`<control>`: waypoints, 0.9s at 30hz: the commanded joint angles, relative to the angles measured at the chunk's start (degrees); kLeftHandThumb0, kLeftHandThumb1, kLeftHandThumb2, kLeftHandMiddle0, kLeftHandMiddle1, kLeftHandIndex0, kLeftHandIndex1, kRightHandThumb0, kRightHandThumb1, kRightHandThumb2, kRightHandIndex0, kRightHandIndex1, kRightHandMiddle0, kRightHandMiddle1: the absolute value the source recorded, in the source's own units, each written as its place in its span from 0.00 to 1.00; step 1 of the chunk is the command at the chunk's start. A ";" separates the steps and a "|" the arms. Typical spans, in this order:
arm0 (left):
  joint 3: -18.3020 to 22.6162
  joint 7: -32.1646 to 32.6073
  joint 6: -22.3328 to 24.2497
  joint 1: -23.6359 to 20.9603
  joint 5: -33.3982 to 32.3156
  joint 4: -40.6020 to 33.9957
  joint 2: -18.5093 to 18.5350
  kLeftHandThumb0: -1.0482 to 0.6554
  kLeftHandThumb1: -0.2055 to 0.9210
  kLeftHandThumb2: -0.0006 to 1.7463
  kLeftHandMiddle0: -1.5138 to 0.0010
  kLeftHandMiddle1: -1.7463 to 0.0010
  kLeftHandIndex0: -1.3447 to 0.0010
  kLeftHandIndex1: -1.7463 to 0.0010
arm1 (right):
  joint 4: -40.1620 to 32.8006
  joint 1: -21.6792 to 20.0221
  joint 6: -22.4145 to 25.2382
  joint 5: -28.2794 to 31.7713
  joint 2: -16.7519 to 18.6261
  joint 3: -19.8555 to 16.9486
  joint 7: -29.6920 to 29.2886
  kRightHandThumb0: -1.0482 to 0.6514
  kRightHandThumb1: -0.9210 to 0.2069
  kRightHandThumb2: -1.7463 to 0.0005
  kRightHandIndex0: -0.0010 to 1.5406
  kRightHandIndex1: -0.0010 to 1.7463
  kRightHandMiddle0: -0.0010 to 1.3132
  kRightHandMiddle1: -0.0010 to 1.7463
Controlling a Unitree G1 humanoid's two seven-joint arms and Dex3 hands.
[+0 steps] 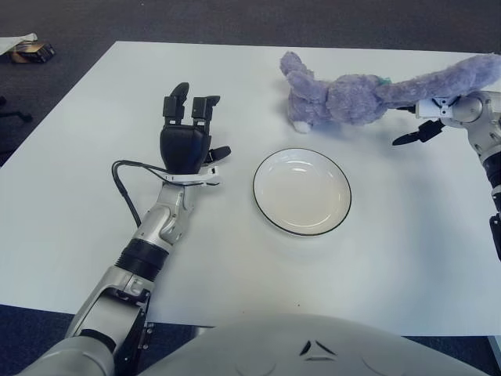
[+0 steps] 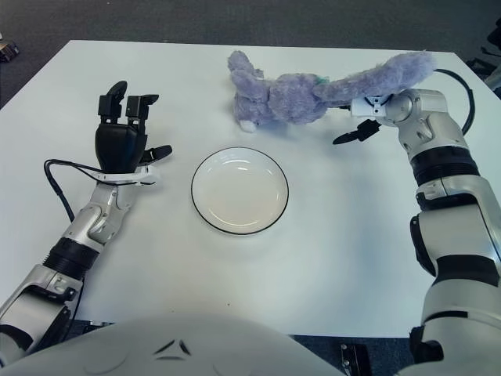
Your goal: Put the doll into the plate.
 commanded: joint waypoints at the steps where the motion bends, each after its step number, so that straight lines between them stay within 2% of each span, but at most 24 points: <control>1: 0.59 -0.52 -0.36 0.71 -0.57 -0.58 -0.18 0.42 0.43 0.62 1.00 0.64 1.00 0.30 | -0.15 0.62 2.13 -2.12 -0.67 -0.46 -5.50 0.30 0.45 0.51 0.11 0.06 0.00 0.19; 7: 0.85 -1.03 -0.77 0.95 -0.77 -0.88 -0.36 0.41 0.44 0.62 1.00 0.63 1.00 0.31 | -0.04 0.65 2.70 -2.28 -0.59 -0.04 -6.85 0.32 0.47 0.49 0.13 0.08 0.00 0.22; 23: 1.13 -1.87 -0.87 1.80 -0.62 -1.89 -0.34 0.39 0.47 0.62 1.00 0.60 1.00 0.31 | -0.28 0.82 2.74 -2.14 -0.78 -0.02 -6.90 0.32 0.48 0.48 0.13 0.09 0.00 0.23; 27: 1.06 -1.54 -0.97 1.78 -0.24 -1.69 -0.23 0.35 0.56 0.57 1.00 0.59 1.00 0.33 | -0.28 0.82 2.74 -2.14 -0.78 -0.02 -6.90 0.32 0.48 0.48 0.13 0.09 0.00 0.23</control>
